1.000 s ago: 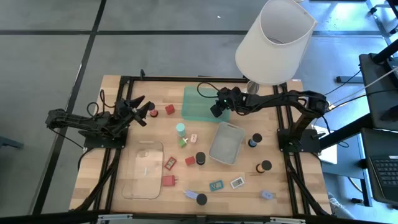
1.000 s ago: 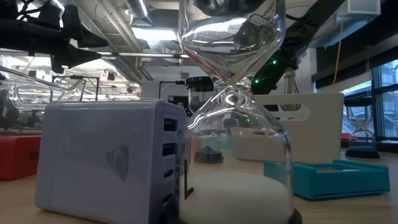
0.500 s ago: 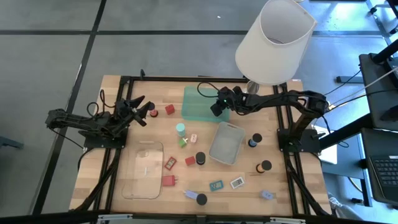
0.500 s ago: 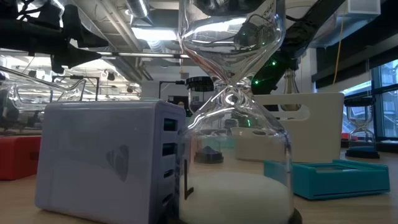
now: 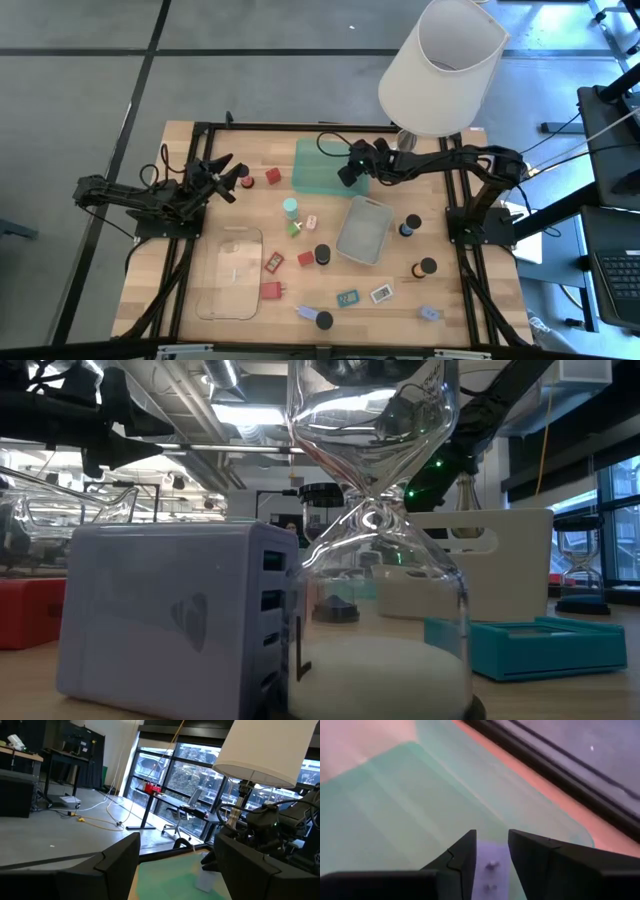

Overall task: Pick & Place Office items
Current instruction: Put the right blue hourglass into the gray bin

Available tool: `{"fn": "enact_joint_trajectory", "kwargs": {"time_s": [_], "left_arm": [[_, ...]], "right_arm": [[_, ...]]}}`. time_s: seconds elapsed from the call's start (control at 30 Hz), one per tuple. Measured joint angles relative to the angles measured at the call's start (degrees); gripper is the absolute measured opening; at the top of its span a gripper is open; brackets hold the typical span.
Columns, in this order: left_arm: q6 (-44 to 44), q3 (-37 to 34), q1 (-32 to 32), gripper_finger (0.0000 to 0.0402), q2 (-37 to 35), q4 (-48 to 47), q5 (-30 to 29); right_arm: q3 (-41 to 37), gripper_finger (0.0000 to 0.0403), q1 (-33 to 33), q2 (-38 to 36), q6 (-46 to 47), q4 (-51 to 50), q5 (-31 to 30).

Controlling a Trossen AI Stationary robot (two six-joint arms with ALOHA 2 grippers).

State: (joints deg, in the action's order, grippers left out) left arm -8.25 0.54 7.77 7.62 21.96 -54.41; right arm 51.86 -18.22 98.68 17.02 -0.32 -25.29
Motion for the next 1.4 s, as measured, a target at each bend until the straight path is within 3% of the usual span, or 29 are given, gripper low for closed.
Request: {"fn": "enact_joint_trajectory", "kwargs": {"time_s": [0.2,0.43,0.53,0.8,0.9,1.07,1.4], "left_arm": [[0.00,0.01,0.00,0.0251,0.00,-0.10,0.02],[-0.03,0.00,0.00,0.0251,0.02,-2.75,-0.02],[-0.06,0.01,0.00,0.0251,0.02,-2.73,0.04],[-2.11,0.00,0.00,0.0251,0.02,-2.73,0.02],[-3.80,0.00,0.00,0.0251,0.02,-2.73,0.08],[-4.63,0.00,0.00,0.0251,0.02,-2.69,0.13],[-2.69,0.00,0.00,0.0251,0.02,-2.69,0.07]], "right_arm": [[0.00,0.0136,0.89,-5.50,-2.19,0.01,-4.02],[0.07,0.0158,5.49,-17.63,-6.19,-9.10,-2.55],[0.07,0.0171,7.91,-22.83,-5.48,-18.72,1.62],[0.07,0.0220,15.21,-33.09,9.77,-40.58,19.83],[0.07,0.0239,18.68,-34.29,13.86,-46.89,21.69],[0.07,0.0267,22.53,-34.04,21.24,-54.44,17.71],[0.07,0.0319,22.91,-33.38,30.14,-59.81,19.05]]}}
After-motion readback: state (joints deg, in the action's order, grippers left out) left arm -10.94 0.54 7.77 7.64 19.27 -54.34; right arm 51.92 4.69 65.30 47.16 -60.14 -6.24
